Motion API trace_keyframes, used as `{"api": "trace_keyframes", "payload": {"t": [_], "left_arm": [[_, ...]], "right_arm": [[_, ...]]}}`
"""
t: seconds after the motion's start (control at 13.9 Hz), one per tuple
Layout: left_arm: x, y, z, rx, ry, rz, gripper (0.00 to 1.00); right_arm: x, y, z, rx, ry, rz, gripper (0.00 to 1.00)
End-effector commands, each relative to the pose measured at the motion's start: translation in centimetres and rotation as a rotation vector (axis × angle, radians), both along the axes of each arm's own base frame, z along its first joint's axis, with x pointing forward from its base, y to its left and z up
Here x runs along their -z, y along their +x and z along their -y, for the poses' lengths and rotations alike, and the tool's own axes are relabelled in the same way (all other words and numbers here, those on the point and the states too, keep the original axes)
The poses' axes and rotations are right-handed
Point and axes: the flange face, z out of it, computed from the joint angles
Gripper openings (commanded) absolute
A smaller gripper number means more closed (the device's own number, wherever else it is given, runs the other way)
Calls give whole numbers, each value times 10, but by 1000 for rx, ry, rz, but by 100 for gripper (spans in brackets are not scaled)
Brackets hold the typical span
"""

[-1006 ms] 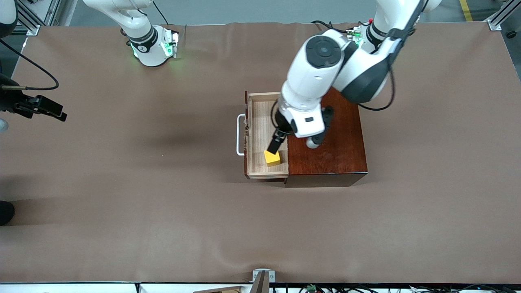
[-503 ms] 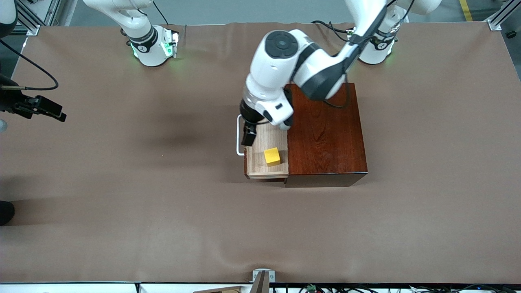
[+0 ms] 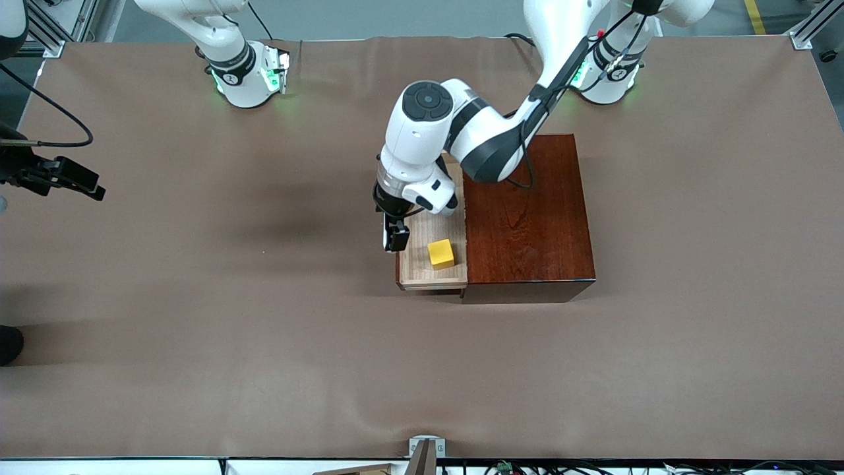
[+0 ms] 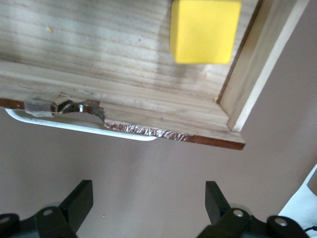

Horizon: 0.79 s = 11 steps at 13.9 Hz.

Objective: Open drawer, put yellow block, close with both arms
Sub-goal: 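Lower the left gripper against the drawer front beside the handle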

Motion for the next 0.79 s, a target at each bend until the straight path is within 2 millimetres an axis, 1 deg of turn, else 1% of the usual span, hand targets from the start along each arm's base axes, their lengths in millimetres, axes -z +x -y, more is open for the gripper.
{"api": "trace_keyframes", "payload": {"t": [0.0, 0.07, 0.22, 0.36, 0.5, 0.57, 0.72], "left_arm": [[13, -5, 23, -38, -46, 32, 100], [22, -8, 26, -27, -35, 28, 100], [31, -13, 28, 32, -4, 25, 100], [42, -23, 27, 72, 63, -26, 100], [48, -32, 23, 133, 135, -85, 100], [52, -34, 20, 162, 166, -105, 100], [57, -36, 18, 212, 199, -112, 100]], "right_arm": [[-4, -2, -1, 10, -4, 8, 100], [-5, -1, -1, 10, -4, 11, 100], [-4, 0, -1, 10, -4, 8, 100], [-4, 0, -4, 4, -6, 8, 100], [-2, 1, -4, 4, -4, 5, 100], [-2, 1, -6, 0, -6, 6, 100], [-4, -1, -4, -5, -4, 4, 100]]}}
